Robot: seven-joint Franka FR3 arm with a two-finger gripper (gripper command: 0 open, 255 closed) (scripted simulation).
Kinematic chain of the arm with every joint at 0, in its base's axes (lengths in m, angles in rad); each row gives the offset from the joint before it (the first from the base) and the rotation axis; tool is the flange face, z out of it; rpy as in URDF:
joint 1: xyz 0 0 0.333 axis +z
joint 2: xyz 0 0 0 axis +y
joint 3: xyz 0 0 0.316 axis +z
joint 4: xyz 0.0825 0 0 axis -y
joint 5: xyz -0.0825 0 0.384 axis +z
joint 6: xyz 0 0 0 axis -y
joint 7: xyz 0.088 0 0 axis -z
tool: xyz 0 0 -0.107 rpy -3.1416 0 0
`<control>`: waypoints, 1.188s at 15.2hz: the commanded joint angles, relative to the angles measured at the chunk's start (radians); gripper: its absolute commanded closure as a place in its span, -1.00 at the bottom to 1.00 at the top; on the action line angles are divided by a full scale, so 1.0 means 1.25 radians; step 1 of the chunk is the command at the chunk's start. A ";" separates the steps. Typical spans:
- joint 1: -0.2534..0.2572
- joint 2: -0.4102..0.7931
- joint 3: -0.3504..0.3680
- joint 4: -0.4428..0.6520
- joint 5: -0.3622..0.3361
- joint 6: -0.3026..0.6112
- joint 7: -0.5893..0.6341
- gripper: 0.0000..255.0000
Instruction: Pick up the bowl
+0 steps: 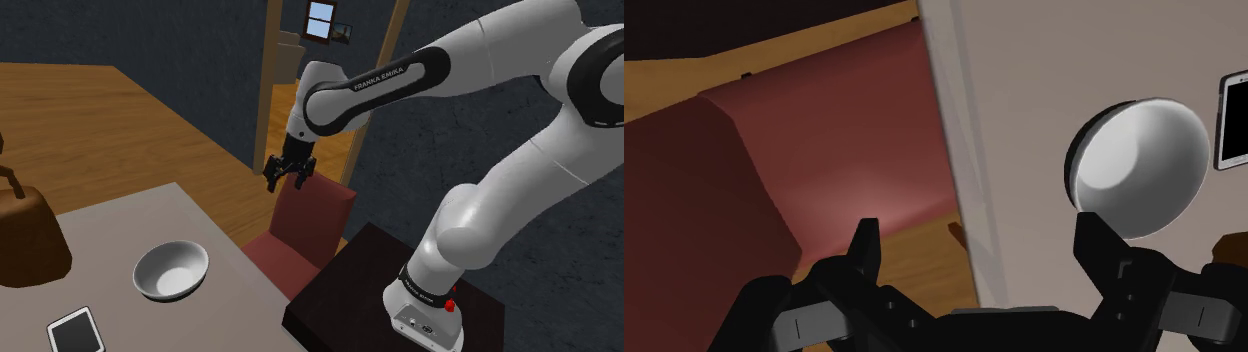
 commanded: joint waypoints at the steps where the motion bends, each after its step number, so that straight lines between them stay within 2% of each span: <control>1: 0.011 0.058 0.013 0.010 0.016 0.056 0.008 -1.00; 10: 0.055 0.338 0.059 0.105 0.067 0.271 0.032 -1.00; 18: 0.098 0.590 0.077 0.263 0.068 0.396 0.065 -1.00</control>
